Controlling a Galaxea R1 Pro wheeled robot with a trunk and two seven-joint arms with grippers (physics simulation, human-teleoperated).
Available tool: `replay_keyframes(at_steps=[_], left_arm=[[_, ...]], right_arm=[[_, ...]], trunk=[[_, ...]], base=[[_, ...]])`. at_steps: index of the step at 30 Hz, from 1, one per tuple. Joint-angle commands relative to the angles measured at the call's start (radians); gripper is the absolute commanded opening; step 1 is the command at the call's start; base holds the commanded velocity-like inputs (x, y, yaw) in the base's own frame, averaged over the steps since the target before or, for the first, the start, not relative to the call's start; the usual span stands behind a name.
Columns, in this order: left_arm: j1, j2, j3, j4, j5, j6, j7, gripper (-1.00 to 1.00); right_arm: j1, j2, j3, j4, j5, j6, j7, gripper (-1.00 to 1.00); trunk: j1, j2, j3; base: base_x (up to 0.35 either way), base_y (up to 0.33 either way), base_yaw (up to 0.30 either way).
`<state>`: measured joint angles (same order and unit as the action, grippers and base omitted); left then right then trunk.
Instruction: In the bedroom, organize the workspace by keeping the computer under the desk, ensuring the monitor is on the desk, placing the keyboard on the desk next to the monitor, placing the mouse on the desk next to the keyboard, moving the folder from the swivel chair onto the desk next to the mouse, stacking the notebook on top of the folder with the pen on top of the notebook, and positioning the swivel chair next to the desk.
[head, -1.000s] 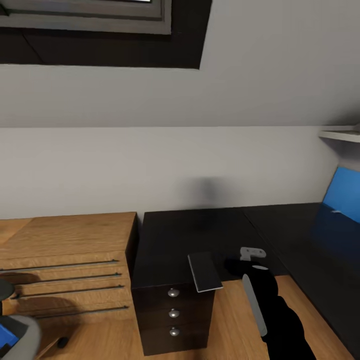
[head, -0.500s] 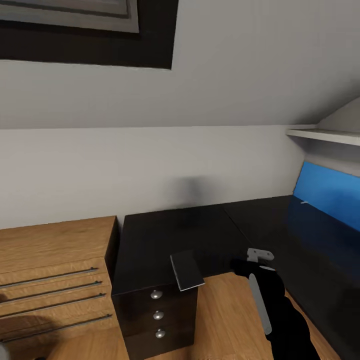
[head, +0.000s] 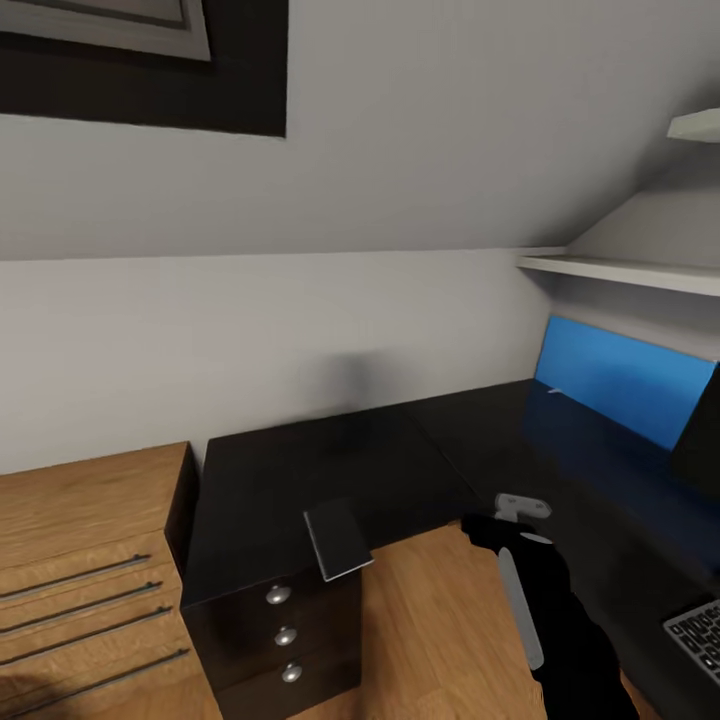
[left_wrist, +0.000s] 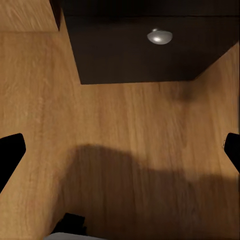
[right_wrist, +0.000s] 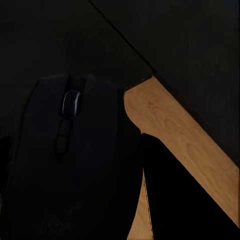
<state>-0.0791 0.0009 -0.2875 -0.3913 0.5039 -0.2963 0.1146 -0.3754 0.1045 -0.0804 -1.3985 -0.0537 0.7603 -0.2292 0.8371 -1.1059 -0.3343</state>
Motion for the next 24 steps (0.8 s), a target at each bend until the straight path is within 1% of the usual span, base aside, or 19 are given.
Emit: replay_keyframes(at_steps=[1,6,12,22,24], left_arm=[[-0.001,0.001,-0.010,0.000,0.005,-0.005,0.008,1.00],[-0.001,0.001,-0.011,0.000,0.004,-0.006,0.007,1.00],[-0.001,0.000,-0.011,0.000,0.004,-0.006,0.007,1.00],[-0.001,-0.001,-0.011,0.000,0.004,-0.006,0.005,1.00],[-0.001,-0.001,-0.011,0.000,0.004,-0.007,0.005,1.00]], right_arm=[[-0.001,0.001,0.000,0.000,-0.009,0.002,-0.009,-1.00],[-0.001,0.002,0.001,0.006,-0.009,0.000,-0.009,-1.00],[-0.001,0.003,0.003,0.007,-0.008,-0.001,-0.009,-1.00],[0.000,0.004,0.005,0.007,-0.011,-0.001,-0.009,-1.00],[-0.001,0.004,0.007,0.020,-0.009,-0.001,-0.009,-1.00]], trunk=[[0.000,-0.001,-0.001],[0.000,-0.001,-0.005],[0.000,-0.001,-0.011],[0.000,-0.001,-0.013],[0.000,-0.001,-0.013]], base=[[-0.083,0.000,-0.260],[-0.035,0.000,-0.235],[-0.004,0.000,-0.175],[0.000,0.000,-0.025],[0.000,0.000,0.000]])
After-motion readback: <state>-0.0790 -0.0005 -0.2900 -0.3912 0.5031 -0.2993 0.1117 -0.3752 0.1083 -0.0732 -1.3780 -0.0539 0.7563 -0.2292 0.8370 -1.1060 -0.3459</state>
